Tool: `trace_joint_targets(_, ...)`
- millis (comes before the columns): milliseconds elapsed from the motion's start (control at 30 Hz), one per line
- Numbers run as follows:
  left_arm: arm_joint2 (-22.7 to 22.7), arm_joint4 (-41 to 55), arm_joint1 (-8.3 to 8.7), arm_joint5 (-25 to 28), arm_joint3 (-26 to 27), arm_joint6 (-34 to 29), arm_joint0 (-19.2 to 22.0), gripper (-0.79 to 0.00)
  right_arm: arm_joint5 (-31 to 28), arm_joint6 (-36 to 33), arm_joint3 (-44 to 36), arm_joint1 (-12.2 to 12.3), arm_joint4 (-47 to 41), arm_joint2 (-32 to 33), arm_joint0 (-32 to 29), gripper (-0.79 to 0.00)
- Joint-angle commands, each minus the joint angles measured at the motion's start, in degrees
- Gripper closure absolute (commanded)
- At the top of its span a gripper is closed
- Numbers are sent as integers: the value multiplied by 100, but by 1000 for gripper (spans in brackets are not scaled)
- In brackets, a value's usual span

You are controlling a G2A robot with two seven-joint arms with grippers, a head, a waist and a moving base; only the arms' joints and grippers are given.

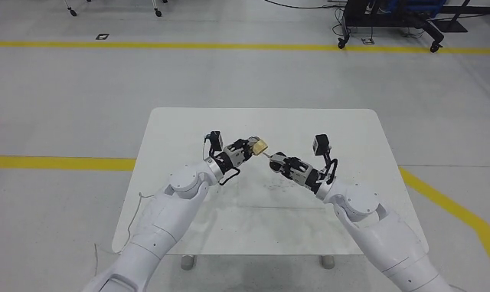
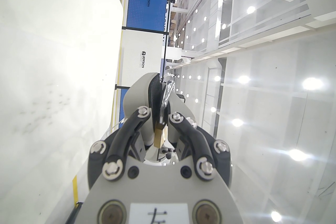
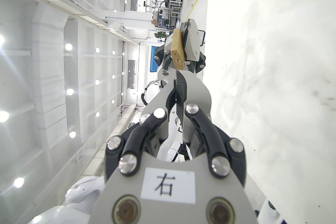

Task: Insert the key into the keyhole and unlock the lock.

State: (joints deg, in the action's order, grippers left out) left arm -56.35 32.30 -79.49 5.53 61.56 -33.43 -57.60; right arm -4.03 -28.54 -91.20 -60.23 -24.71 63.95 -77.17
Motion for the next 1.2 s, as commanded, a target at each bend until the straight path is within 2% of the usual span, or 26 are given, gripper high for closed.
trace_joint_targets(0, -2, 0, -7, 9, -5, -4, -10, 0, 19, -23, -3, -3, 12, 26, -7, 0)
trace_joint_targets(533, 50, -123, -64, 59, -47, -178, 20, 0, 369, 27, -77, -40, 367, 105, 8, 0)
trace_joint_targets(667, 40, -200, -67, 55, -38, -133, -1, 0, 363, 90, -161, -49, 433, 148, -25, 0)
trace_joint_targets(833, -31, -258, -73, 1, 37, 275, -86, 0, 389, 111, -265, -59, 524, 166, -80, 0)
trace_joint_targets(967, -42, -284, -68, -81, 133, 171, -128, 0, 535, 257, -293, -55, 859, 197, -92, 0)
trace_joint_targets(1167, -75, -336, -66, -118, 176, 116, -151, 0, 606, 283, -334, -64, 852, 310, -91, 0)
